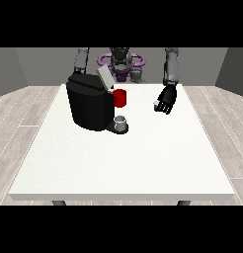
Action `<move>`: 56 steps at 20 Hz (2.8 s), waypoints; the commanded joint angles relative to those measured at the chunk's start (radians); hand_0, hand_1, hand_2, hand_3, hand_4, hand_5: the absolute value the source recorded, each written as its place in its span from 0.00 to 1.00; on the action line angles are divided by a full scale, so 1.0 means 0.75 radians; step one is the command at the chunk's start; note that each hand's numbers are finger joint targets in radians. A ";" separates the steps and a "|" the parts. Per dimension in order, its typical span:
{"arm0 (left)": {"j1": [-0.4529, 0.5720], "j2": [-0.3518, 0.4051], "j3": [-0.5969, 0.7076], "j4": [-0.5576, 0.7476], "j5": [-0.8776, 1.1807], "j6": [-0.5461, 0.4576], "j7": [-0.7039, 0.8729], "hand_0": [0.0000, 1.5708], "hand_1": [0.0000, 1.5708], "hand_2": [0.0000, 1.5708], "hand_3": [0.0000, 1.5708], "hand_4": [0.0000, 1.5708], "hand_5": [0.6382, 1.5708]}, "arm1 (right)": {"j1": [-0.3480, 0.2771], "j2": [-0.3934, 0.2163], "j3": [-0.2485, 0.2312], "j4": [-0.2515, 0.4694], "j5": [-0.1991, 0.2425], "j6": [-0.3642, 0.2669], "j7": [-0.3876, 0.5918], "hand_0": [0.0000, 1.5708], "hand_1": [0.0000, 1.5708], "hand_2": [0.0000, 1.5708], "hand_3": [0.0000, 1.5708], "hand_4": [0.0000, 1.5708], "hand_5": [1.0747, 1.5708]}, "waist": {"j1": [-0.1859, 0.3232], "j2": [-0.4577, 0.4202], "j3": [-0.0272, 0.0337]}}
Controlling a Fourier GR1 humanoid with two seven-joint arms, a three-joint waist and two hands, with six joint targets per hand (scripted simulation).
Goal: Insert the coffee pod into the coffee machine and close the lid
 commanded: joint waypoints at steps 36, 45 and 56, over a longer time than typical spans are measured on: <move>-0.621 -0.106 0.300 -0.043 0.214 -0.589 0.233 0.76 0.76 0.79 0.80 0.31 1.00 | -0.085 -0.042 -0.066 0.089 0.006 -0.015 0.032 0.00 0.00 0.00 0.00 0.00 1.00 | -0.083 -0.193 -0.0025; -0.815 -0.018 0.334 -0.003 0.181 -0.562 0.260 0.79 0.79 0.83 0.80 0.31 1.00 | -0.203 -0.069 -0.099 0.059 -0.020 0.003 0.034 0.00 0.00 0.00 0.00 0.00 1.00 | -0.159 0.000 -0.0020; -0.872 -0.001 0.316 0.033 0.145 -0.547 0.223 0.76 0.76 0.80 0.78 0.29 1.00 | -0.291 -0.097 -0.140 0.074 -0.021 -0.022 0.025 0.00 0.00 0.00 0.00 0.00 1.00 | -0.155 0.095 -0.0020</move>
